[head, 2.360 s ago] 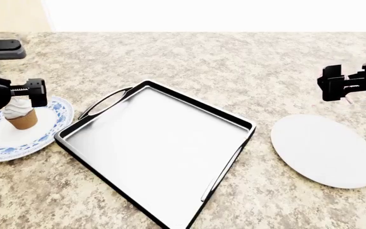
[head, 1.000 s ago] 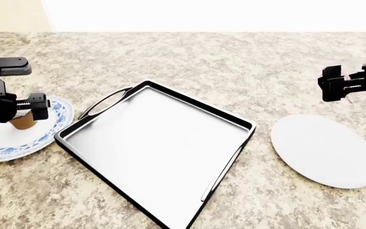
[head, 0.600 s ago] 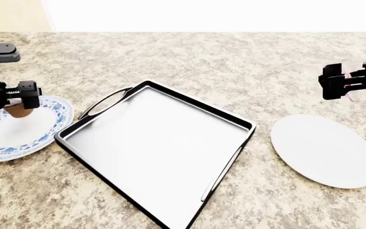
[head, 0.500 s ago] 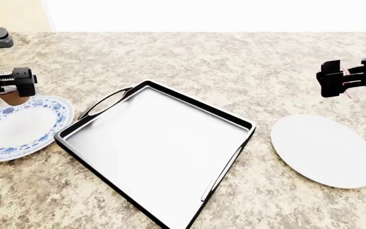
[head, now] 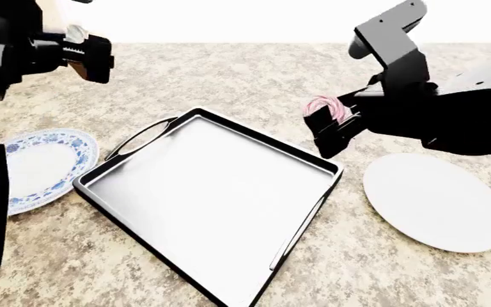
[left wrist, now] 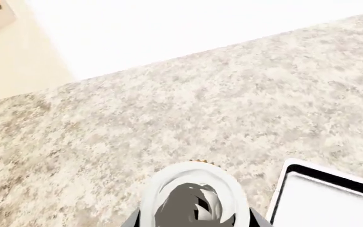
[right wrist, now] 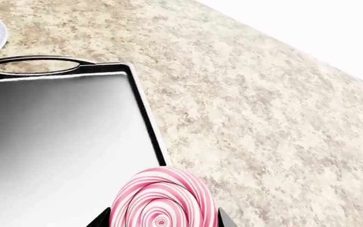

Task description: Move the dessert items from the plate to the tray.

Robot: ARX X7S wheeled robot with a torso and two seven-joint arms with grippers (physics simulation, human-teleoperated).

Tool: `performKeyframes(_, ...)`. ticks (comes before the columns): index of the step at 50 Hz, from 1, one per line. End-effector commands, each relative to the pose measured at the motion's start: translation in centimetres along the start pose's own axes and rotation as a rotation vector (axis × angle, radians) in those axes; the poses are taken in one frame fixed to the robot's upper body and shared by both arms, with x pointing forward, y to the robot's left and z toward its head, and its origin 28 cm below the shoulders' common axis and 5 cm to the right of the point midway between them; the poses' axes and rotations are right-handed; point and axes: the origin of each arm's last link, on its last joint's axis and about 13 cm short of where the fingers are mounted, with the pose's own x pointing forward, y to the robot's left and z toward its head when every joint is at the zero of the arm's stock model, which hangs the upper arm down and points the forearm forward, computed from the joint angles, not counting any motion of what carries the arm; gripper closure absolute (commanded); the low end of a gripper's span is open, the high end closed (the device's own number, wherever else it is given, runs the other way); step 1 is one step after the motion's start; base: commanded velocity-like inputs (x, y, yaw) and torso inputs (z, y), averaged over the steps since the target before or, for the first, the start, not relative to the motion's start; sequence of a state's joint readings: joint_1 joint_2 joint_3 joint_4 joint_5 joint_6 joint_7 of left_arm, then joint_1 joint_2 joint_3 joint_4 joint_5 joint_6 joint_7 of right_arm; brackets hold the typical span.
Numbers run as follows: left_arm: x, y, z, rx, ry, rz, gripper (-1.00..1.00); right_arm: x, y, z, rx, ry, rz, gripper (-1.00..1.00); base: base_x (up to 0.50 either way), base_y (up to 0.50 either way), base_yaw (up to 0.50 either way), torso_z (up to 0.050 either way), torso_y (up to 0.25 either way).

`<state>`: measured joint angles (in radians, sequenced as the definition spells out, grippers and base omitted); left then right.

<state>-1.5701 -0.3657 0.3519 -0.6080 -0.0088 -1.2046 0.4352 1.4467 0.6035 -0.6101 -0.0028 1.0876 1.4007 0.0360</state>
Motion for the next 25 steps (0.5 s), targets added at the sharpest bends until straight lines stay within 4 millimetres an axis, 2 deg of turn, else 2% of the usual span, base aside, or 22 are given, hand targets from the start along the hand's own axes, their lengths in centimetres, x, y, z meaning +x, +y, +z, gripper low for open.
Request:
performKeyframes(1, -1.5, -4.3, -0.3, 0.097, -0.042, -0.145, 1.00, 4.2, 4.2, -1.7, -0.058, -0.002, 0.157, 1.00, 0.00, 0.00, 0.00, 0.000, 0.000)
performKeyframes(9, -0.8, -4.5, -0.4, 0.090, -0.029, -0.139, 1.00, 8.1, 6.6, -1.5, -0.061, -0.014, 0.218, 1.00, 0.00, 0.00, 0.00, 0.000, 0.000)
performKeyframes(14, -0.4, -4.1, -0.3, 0.076, -0.025, -0.126, 1.00, 9.9, 7.3, -1.1, -0.045, -0.009, 0.252, 1.00, 0.00, 0.00, 0.00, 0.000, 0.000)
performKeyframes(19, 0.0, -3.9, -0.4, 0.071, -0.024, -0.123, 1.00, 10.5, 8.0, -1.2, -0.027, 0.001, 0.283, 1.00, 0.00, 0.00, 0.00, 0.000, 0.000)
performKeyframes(25, 0.0, -3.8, -0.4, 0.068, -0.026, -0.125, 1.00, 11.0, 8.0, -2.1, -0.004, 0.051, 0.290, 1.00, 0.00, 0.00, 0.00, 0.000, 0.000)
